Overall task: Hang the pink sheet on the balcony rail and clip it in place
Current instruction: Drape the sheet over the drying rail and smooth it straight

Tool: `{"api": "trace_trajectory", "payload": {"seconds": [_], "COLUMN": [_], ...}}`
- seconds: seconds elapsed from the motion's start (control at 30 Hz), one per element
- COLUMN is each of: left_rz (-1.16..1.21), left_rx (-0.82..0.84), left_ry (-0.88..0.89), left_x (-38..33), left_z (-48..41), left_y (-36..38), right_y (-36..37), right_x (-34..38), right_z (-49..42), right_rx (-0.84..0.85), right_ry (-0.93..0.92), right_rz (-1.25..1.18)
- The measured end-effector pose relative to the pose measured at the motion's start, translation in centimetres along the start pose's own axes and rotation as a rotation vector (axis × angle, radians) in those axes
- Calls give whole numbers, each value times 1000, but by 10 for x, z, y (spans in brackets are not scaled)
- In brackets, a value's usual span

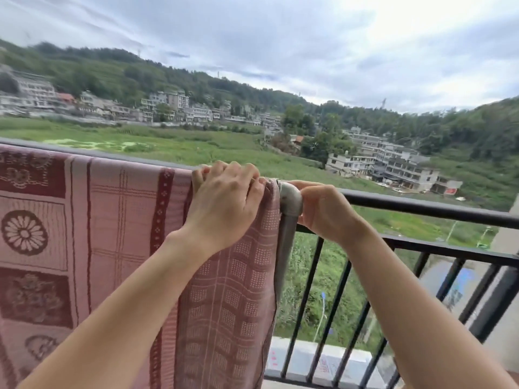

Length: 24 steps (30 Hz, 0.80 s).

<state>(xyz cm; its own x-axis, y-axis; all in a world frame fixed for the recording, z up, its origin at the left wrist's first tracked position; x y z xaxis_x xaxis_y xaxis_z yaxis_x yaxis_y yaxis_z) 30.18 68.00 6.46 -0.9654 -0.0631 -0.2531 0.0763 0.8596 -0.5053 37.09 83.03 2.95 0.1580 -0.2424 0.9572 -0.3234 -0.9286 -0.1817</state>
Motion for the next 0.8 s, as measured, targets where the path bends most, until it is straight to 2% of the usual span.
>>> {"api": "trace_trajectory", "payload": {"seconds": [0.07,0.13,0.3,0.47,0.63,0.8], "left_rz": [124,150,64,86,223,25], "left_rx": [-150,-306,-118,-165,-217,-104], "left_ry": [-53,-70,-243,-322,-560,-579], "left_x": [-7,-16,-33,-38,-46,-68], "left_z": [10,25,35,27,31,33], "left_y": [-6,-14,5,-1,0,2], "right_y": [-5,-5,6,9,10,24], "right_x": [-3,-7,-8,-3,14,29], "right_z": [-2,-6,-19,-25,-26,-18], "right_rx": [128,221,357,323,209,291], "right_ry": [-22,-21,-47,-75,-94,-79], "right_rz": [25,6,5,-63,-206,-326]}}
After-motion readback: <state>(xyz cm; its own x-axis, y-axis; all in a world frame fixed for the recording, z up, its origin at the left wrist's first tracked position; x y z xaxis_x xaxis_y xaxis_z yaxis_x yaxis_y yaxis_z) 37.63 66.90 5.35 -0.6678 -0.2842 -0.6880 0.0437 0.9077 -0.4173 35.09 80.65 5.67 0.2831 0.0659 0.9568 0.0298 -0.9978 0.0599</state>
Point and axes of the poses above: each hand's wrist, its own z-axis away from the middle knuckle, its own y-axis out of the palm, x = y × z, the point moved 7 cm from there along -z, towards the middle knuckle, and after that the axes turned 11 degrees about z, right-handed, at the moved point
